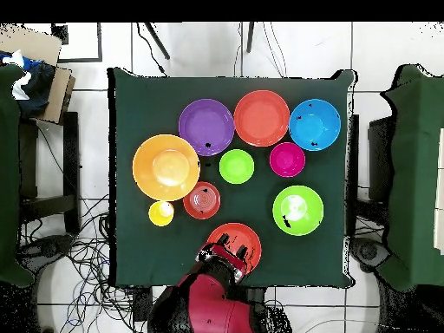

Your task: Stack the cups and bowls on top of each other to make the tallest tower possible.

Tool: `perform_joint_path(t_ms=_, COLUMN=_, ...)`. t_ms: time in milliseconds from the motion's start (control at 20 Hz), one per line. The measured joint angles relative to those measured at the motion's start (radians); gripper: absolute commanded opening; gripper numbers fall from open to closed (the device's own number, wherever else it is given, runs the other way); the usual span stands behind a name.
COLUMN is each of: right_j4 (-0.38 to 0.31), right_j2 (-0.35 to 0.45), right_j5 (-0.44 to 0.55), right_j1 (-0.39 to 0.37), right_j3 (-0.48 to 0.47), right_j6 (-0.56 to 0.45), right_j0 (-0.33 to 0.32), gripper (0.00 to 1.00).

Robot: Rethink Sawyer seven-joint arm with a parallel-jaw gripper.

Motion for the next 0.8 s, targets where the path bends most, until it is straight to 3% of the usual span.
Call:
perform_joint_path(t_ms=50, right_j4=0.0, right_j2=0.005, right_j5=0.001, right_j1=-0.003, right_j3=0.002, right_j6=0.0, right_j0=-0.006, gripper=1.0)
perform_joint_path(t_ms=150, right_j4=-0.005, right_j2=0.078, right_j5=0.019, right_j1=-0.046, right_j3=0.025, right_j6=0.0, right_j0=-0.09, gripper=1.0)
perform_joint_path(t_ms=200, right_j4=-0.015, right_j2=0.163, right_j5=0.052, right_j1=-0.088, right_j3=0.05, right_j6=0.0, right_j0=-0.183, gripper=1.0)
perform_joint_path(t_ms=250, right_j4=-0.017, right_j2=0.202, right_j5=0.066, right_j1=-0.108, right_j3=0.062, right_j6=0.0, right_j0=-0.236, gripper=1.0)
perform_joint_path(t_ms=550, right_j4=-0.062, right_j2=0.381, right_j5=0.181, right_j1=-0.181, right_j3=0.11, right_j6=0.0, right_j0=-0.503, gripper=1.0)
perform_joint_path(t_ms=800, right_j4=-0.096, right_j2=0.405, right_j5=0.191, right_j1=-0.181, right_j3=0.115, right_j6=0.0, right_j0=-0.511, gripper=1.0)
